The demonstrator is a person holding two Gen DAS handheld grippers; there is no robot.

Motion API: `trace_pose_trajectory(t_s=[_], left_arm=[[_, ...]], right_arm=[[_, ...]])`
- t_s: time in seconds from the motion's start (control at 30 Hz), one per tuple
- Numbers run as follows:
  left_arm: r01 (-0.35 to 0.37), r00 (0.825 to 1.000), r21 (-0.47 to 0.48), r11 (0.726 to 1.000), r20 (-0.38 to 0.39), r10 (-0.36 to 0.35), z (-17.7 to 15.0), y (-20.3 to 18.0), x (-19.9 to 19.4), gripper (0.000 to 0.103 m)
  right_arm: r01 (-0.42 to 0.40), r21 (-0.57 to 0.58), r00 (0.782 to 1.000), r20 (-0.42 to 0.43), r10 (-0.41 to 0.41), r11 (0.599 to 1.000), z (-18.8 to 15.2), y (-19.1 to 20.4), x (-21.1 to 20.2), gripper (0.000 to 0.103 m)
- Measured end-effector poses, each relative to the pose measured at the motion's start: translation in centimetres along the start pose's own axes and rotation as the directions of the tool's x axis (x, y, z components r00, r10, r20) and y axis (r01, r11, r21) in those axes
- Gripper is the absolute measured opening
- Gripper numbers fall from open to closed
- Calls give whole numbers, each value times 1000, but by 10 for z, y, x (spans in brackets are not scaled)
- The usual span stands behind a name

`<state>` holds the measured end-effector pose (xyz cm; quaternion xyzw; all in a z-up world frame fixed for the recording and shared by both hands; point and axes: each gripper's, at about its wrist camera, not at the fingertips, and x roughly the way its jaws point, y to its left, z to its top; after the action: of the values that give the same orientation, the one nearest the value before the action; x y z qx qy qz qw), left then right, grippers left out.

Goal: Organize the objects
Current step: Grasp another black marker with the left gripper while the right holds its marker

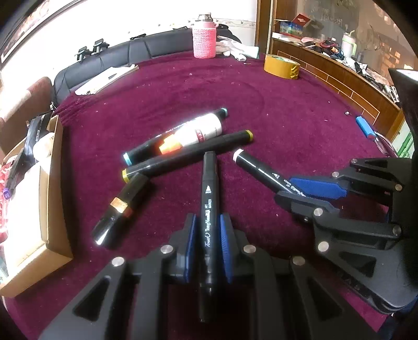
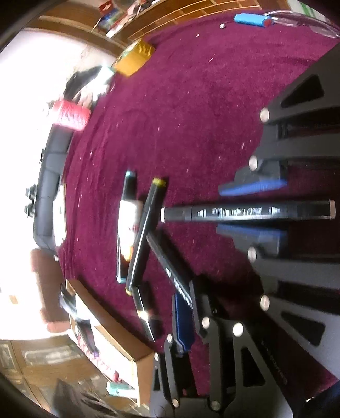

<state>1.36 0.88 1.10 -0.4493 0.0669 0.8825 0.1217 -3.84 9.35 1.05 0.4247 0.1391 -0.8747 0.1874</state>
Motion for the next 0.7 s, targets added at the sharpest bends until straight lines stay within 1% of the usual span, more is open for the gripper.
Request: trace_pose_trajectory(t_s=[0.03,0.07,0.13,0.2,0.23,0.27,0.47,0.7], left_arm=[[-1,1000,1,1000,0,1,0,-1,0,17],[-4,1000,4,1000,0,4,0,-1,0,17],[-6,1000,5,1000,0,6,1,0,0,17],[-7,1000,5,1000,1,7,1,-1,1,17],[-7,1000,5,1000,1,7,1,0,1,17],[-7,1000,5,1000,1,7,1,0,1,17],[-28,1000,17,999,3,28,0,-2,1,17],[-76,997,49,996,8,75,1,-11,1,15]], right_arm=[[-2,22,1000,-4,2,1000,0,-4,1,44],[-33,51,999,-6,34,998,0,-11,2,45],[-44,61,999,-5,44,997,0,-13,2,44],[-33,34,999,0,33,999,0,-7,0,34],[-39,27,999,3,39,999,0,-6,-1,16],[-31,24,1000,5,30,999,0,-5,-2,15],[-48,74,999,12,47,996,0,-13,-2,15],[-38,71,999,21,37,997,-1,-10,-5,15]])
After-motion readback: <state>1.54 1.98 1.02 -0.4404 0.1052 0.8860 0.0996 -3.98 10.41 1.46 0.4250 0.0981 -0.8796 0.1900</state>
